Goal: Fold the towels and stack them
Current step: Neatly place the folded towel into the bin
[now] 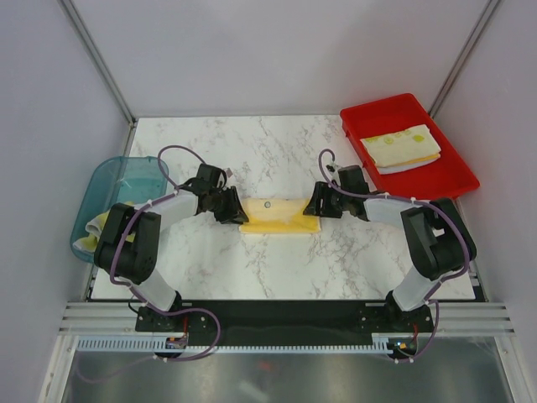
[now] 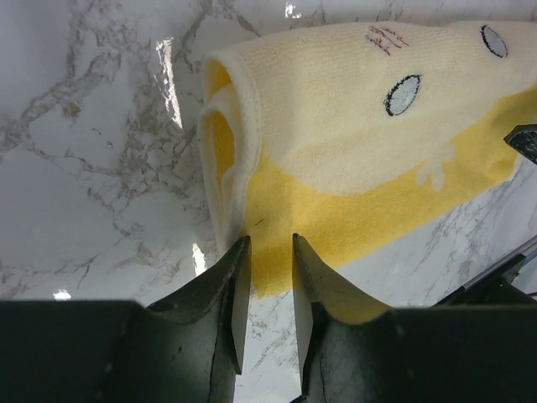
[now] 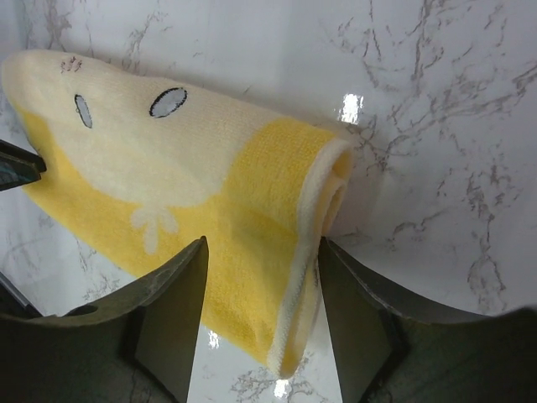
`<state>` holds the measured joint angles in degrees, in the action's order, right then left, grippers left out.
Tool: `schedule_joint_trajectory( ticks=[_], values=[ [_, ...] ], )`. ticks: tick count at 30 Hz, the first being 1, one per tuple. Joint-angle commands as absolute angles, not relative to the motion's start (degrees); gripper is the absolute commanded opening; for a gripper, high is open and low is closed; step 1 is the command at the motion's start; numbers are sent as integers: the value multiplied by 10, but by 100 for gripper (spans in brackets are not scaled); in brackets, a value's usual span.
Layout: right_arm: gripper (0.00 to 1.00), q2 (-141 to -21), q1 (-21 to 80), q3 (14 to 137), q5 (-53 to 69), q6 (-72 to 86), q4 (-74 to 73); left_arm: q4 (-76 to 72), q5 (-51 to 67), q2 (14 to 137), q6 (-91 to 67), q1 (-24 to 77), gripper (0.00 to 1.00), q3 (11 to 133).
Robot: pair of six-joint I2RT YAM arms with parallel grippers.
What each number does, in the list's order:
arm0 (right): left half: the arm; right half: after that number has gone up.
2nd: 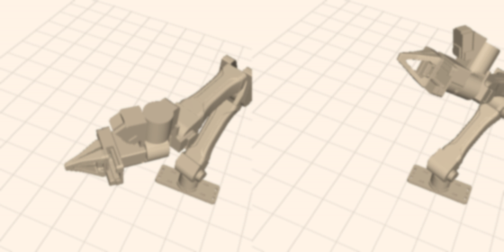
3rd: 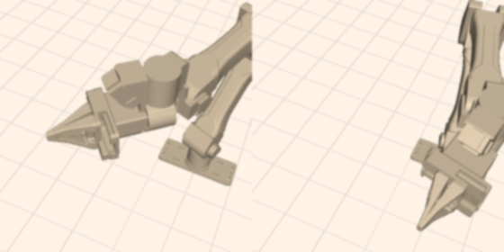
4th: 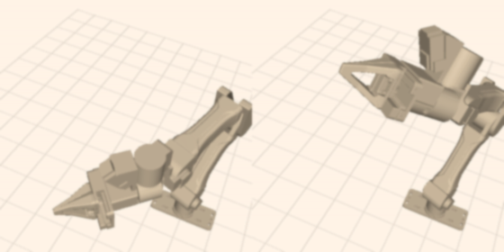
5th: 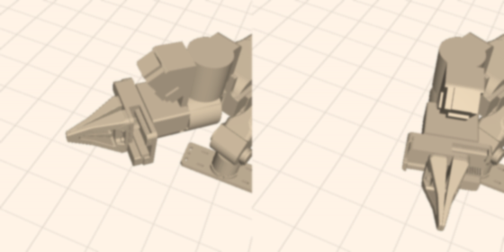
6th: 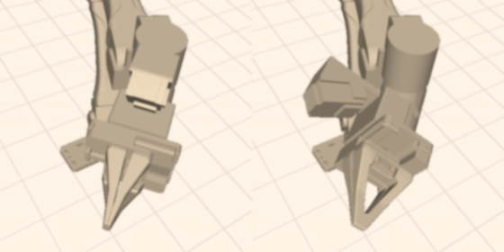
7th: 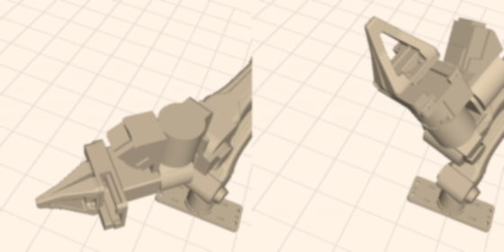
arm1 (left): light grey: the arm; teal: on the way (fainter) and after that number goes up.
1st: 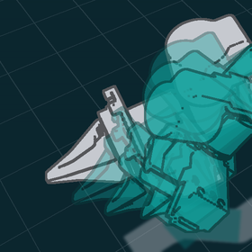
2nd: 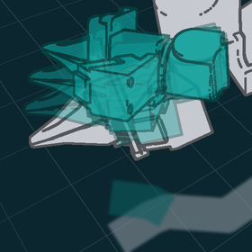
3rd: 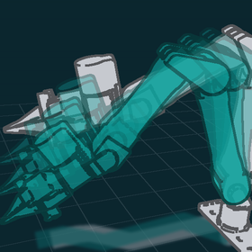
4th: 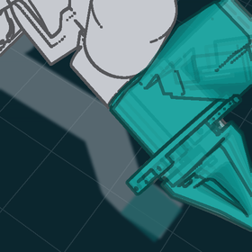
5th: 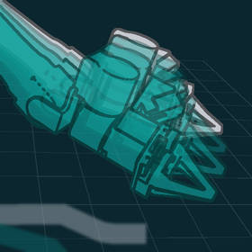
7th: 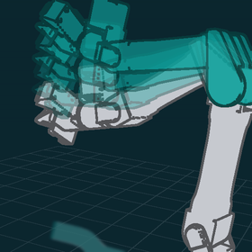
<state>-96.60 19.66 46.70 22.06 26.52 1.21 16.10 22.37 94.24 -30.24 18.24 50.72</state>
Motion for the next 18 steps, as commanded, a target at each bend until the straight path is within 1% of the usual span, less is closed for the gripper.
schedule_joint_trajectory(
  ticks=[1, 5, 7, 10, 11, 13, 14, 17, 18],
  values=[
    [62, -983, 202, 444, 229, 257, 20, 150, 201, 945, -316, 184, 33, 512],
    [52, -991, 204, 432, 250, 270, 52, 152, 193, 945, -317, 184, 33, 511],
    [52, -996, 208, 425, 256, 285, 78, 156, 189, 946, -317, 184, 32, 510],
    [49, -998, 211, 402, 260, 298, 122, 161, 185, 944, -317, 185, 32, 509],
    [46, -998, 211, 394, 261, 305, 130, 161, 184, 944, -318, 184, 32, 508],
    [37, -998, 210, 390, 262, 307, 144, 164, 180, 939, -322, 184, 32, 508],
    [23, -998, 211, 392, 258, 304, 143, 168, 180, 937, -323, 184, 32, 511],
    [1, -991, 208, 421, 247, 283, 110, 197, 170, 922, -319, 184, 32, 536],
    [0, -988, 206, 430, 247, 278, 97, 207, 164, 917, -316, 184, 32, 546]
  ],
)
